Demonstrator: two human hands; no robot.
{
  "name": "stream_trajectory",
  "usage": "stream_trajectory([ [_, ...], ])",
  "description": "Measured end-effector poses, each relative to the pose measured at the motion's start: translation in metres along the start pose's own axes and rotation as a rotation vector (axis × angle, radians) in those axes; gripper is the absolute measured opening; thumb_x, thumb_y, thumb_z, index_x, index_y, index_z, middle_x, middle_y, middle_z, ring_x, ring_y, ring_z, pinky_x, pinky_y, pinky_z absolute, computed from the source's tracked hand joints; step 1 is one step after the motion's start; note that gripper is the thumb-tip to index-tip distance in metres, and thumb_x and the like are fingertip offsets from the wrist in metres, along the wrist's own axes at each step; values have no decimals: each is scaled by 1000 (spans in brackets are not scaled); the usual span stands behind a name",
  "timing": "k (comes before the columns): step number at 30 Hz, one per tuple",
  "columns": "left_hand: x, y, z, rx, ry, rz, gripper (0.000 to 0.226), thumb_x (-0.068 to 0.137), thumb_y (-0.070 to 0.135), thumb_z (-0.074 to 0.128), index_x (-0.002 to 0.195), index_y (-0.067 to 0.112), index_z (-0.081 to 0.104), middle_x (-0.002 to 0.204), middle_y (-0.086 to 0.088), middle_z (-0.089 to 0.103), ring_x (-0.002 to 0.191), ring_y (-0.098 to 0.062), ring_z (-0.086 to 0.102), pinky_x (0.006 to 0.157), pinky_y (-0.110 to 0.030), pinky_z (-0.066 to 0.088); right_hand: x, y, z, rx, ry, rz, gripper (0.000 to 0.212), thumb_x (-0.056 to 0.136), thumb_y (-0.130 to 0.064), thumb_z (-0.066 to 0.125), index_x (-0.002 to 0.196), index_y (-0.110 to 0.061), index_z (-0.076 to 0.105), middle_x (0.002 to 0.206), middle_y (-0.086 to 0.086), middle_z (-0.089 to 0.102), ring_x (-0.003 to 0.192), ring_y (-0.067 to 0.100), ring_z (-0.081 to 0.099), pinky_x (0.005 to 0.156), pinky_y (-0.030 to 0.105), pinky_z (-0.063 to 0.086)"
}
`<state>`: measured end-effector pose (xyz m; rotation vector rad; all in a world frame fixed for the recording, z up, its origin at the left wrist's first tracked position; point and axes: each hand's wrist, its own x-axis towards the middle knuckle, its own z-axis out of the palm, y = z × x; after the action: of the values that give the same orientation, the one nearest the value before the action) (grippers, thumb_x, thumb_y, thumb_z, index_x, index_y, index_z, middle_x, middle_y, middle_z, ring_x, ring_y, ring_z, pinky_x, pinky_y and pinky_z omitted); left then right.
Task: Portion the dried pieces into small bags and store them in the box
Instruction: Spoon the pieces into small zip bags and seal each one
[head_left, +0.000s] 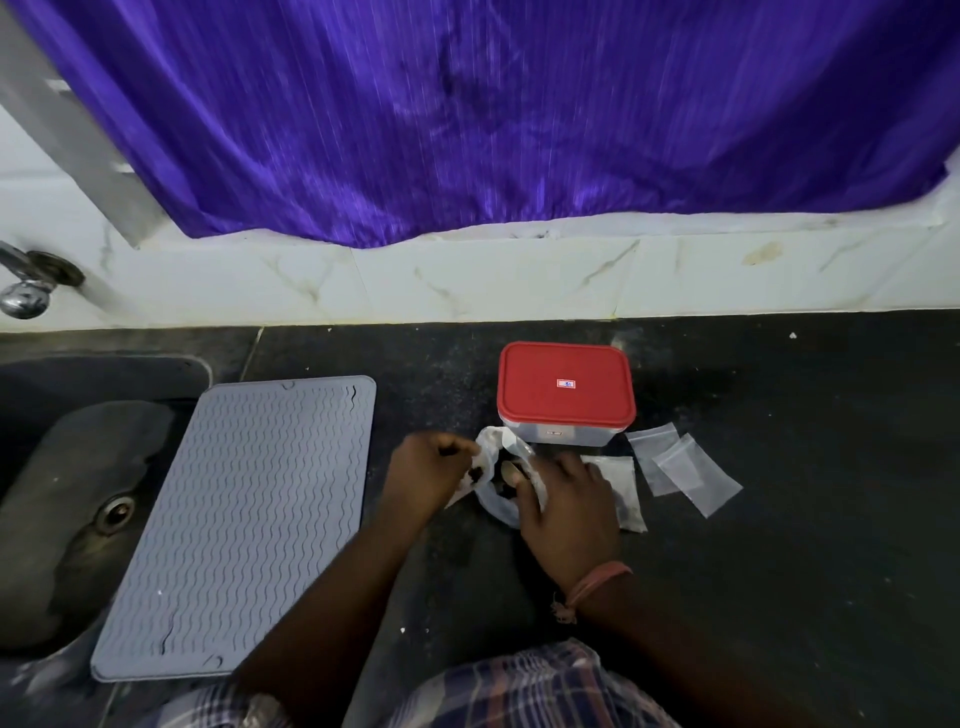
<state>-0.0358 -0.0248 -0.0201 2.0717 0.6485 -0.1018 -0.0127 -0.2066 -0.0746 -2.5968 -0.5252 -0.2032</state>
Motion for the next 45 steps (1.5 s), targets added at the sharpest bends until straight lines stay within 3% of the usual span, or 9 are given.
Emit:
stream_trajectory([
  [4,3,16,-34,72,-206,90,21,92,14,66,94,27,83,86,1,80,74,-13,73,72,-27,57,29,-10,-14,480,-133,-53,44,94,-19,57,138,-26,56,133,-6,59,122,11,53,106,29,43],
  [7,5,29,-46,87,-240,182,20,90,11,70,100,26,79,88,-1,79,76,-14,73,73,-31,56,47,-21,-27,783,-301,59,34,95,-13,64,127,-26,66,112,-9,72,105,2,64,90,22,49],
  [10,5,31,-47,-174,-149,158,19,88,9,76,104,15,69,92,-5,78,85,-15,75,77,-32,55,55,-27,-40,951,-272,115,17,93,-6,65,104,-13,76,96,-5,76,92,5,69,83,22,52],
  [14,-7,21,-37,-600,-247,72,38,99,44,56,123,19,68,118,-1,76,112,-18,70,90,-30,55,57,-31,-54,1067,-143,219,14,94,-7,65,93,-17,75,81,3,73,75,11,64,73,30,54],
  [17,-24,18,-22,-633,-356,129,39,102,32,51,135,15,63,129,-3,72,121,-16,68,98,-28,56,59,-34,-60,1039,-32,246,14,94,-9,65,94,-19,74,86,-5,75,81,7,69,76,21,55],
  [20,-24,17,-7,-574,-229,119,28,94,13,70,122,15,70,114,-4,78,108,-21,73,88,-31,57,62,-33,-64,1024,56,269,9,95,-11,64,95,-17,72,91,-5,74,87,6,69,80,22,54],
  [27,-20,32,-10,-695,-123,142,22,94,9,69,116,9,74,112,-8,78,108,-24,74,94,-34,58,61,-27,-69,1011,-51,242,10,95,-13,65,102,-17,72,97,-2,75,91,10,70,81,29,57],
  [36,-24,39,-12,-703,-84,166,15,94,8,69,106,4,76,99,-13,79,89,-20,76,74,-26,60,56,-33,-66,1010,-141,239,10,92,-7,67,96,-14,72,83,-3,73,74,3,66,70,19,53],
  [45,-27,43,-12,-681,-117,160,14,93,8,70,104,3,78,94,-12,79,80,-13,76,64,-19,57,54,-36,-63,918,-167,179,10,95,-17,61,91,-20,69,79,-2,69,72,4,63,67,26,53],
])
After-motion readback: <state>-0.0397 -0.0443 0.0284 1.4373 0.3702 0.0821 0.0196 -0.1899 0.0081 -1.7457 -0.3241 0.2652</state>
